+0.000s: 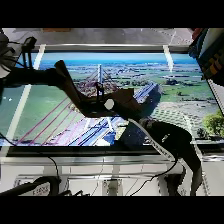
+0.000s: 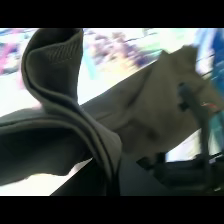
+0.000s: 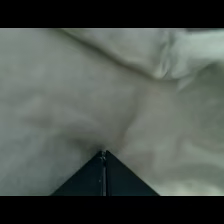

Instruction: Fold the clothes and pants, and hang the long-sleeved shirts on hangers.

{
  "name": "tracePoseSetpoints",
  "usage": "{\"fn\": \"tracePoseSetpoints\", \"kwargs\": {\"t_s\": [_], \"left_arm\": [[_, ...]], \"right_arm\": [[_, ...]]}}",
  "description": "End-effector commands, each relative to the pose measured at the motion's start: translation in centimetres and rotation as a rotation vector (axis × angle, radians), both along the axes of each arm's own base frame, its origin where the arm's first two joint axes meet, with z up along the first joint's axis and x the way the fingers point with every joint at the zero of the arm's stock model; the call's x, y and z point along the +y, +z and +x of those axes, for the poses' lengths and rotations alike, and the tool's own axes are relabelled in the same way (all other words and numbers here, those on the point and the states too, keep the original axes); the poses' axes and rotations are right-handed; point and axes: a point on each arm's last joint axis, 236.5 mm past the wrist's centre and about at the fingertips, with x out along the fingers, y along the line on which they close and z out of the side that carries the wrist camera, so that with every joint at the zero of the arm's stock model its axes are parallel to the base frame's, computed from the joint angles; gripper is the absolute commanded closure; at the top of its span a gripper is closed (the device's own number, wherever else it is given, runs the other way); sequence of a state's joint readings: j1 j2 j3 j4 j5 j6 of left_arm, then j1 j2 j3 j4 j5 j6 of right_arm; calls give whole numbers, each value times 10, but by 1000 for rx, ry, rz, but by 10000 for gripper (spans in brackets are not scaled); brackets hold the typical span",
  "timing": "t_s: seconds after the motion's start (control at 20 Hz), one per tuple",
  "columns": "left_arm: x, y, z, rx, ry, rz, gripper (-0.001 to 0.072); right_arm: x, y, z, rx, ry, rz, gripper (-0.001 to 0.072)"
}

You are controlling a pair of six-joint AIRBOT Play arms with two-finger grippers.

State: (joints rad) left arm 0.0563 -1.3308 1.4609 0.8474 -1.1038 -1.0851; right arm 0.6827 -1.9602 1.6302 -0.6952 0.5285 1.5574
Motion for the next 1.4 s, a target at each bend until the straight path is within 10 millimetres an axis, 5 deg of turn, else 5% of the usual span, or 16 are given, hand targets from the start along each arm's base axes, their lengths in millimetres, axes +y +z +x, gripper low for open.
{"fn": "tracePoseSetpoints", "kwargs": {"t_s": [0.0,0.3,0.4,0.55,0.6,0.65,0.7,0.85,0.95,1.1,1.15,1.2,1.25,1.35], "left_arm": [[-52,-1,29,15,7,-246,697],[-211,-66,27,18,-111,-274,697],[-258,-89,26,-30,-85,-255,697],[-306,-125,25,-135,-30,-198,683],[-318,-137,19,-142,-29,-186,474],[-328,-145,10,-133,-48,-179,100],[-335,-147,3,-137,-74,-166,16],[-331,-126,-1,-233,-163,-84,13],[-312,-96,6,-322,-201,-20,13],[-273,-49,20,-390,-183,2,14],[-261,-37,24,-397,-170,-2,14],[-250,-28,28,-403,-157,-4,14],[-239,-19,30,-407,-146,-5,14],[-224,-11,33,-399,-139,-3,14]], "right_arm": [[-53,-10,19,66,20,-75,699],[-259,15,81,72,-107,-313,699],[-325,32,87,64,-169,-393,699],[-394,52,84,96,-260,-415,699],[-410,53,81,111,-276,-420,699],[-426,51,78,113,-270,-444,699],[-445,47,76,114,-263,-478,699],[-493,28,59,162,-250,-531,700],[-508,13,43,177,-192,-513,700],[-481,-1,31,140,-112,-306,699],[-471,-6,34,142,-151,-232,562],[-463,-12,39,145,-193,-188,247],[-454,-19,43,159,-234,-153,95],[-435,-33,46,199,-272,-120,83]]}}
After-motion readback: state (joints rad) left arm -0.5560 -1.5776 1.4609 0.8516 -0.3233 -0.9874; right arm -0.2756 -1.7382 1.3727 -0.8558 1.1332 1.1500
